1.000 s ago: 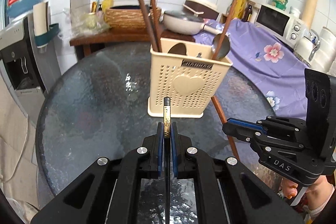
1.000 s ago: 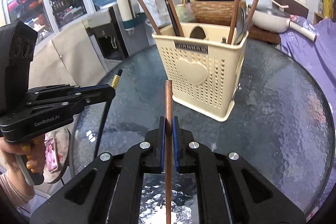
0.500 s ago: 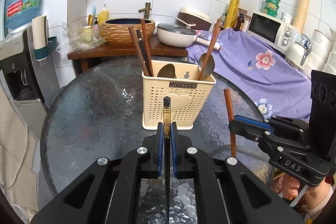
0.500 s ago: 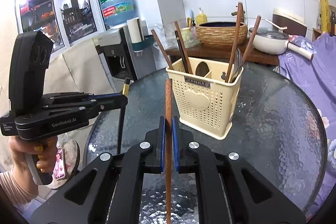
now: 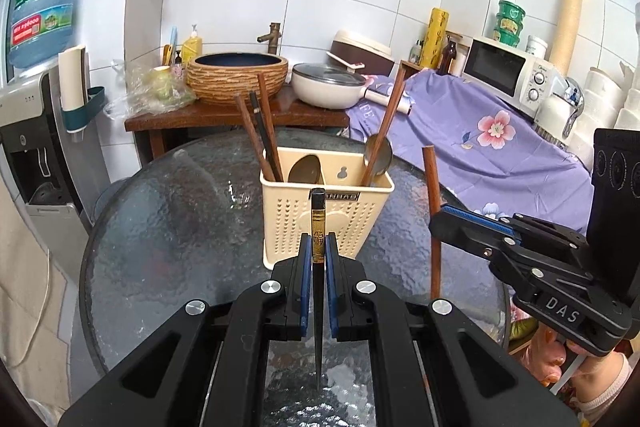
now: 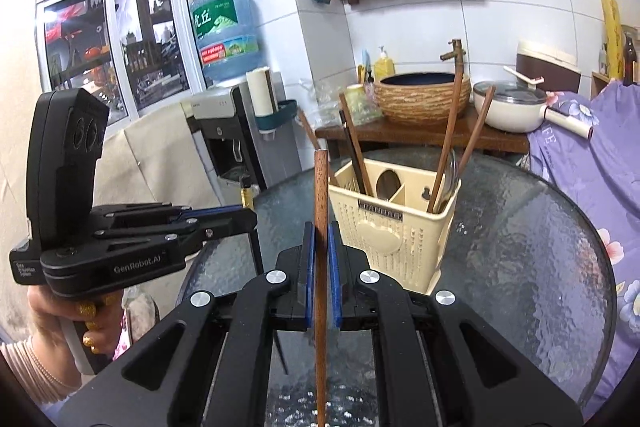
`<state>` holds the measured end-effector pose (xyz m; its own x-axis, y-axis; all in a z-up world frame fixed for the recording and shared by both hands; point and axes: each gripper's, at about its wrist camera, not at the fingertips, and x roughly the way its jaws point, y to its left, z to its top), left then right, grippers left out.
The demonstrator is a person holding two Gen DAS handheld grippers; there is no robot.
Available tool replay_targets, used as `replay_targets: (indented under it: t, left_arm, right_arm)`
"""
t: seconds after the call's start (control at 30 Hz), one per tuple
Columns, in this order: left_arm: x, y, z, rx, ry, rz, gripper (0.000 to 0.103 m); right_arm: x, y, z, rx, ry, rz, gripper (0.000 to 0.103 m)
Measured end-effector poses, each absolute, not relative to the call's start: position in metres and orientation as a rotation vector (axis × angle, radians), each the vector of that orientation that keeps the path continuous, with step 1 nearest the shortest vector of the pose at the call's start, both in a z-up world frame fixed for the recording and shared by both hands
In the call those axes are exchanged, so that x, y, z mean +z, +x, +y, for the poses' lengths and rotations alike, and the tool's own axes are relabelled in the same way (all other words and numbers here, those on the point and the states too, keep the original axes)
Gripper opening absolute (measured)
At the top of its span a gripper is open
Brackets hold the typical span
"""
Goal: Organize utensils
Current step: 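Lift both chopsticks upright and carry them over the holder, then lower both chopsticks into the holder and open both tools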
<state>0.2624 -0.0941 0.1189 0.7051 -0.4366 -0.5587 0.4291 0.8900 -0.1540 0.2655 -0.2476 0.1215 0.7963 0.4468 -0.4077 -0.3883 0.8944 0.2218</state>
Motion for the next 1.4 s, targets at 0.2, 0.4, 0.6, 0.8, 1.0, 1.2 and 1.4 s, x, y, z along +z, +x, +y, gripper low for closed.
replay_targets:
  t: [0.2, 0.4, 0.6, 0.8, 1.0, 1.2, 1.4]
  left_arm:
    - [0.141, 0.271, -0.094, -0.5, -0.05, 0.601, 0.006]
    - [0.18, 0.292, -0.092, -0.521, -0.114, 0.573, 0.006]
    - [0.218, 0.316, -0.098, -0.484, -0.116, 0.527, 0.006]
    - [0.25, 0.336, -0.1, -0.444, -0.15, 0.449, 0.006]
    - [0.264, 0.348, -0.104, -0.36, -0.171, 0.353, 0.006]
    - [0.244, 0.366, -0.113, -0.309, -0.147, 0.345, 0.007]
    - [0.206, 0.378, -0.116, -0.302, -0.142, 0.399, 0.006]
  right_arm:
    - [0.139, 0.278, -0.248, 0.42, 0.15, 0.42, 0.007]
    - [0.171, 0.294, -0.249, 0.369, 0.158, 0.345, 0.007]
    - [0.211, 0.315, -0.246, 0.301, 0.122, 0.24, 0.007]
    - [0.245, 0.341, -0.243, 0.232, 0.1, 0.155, 0.007]
    - [0.251, 0.365, -0.247, 0.166, 0.115, 0.107, 0.007]
    - [0.232, 0.39, -0.246, 0.105, 0.095, 0.093, 0.007]
    - [0.195, 0.401, -0.243, 0.096, 0.088, 0.13, 0.007]
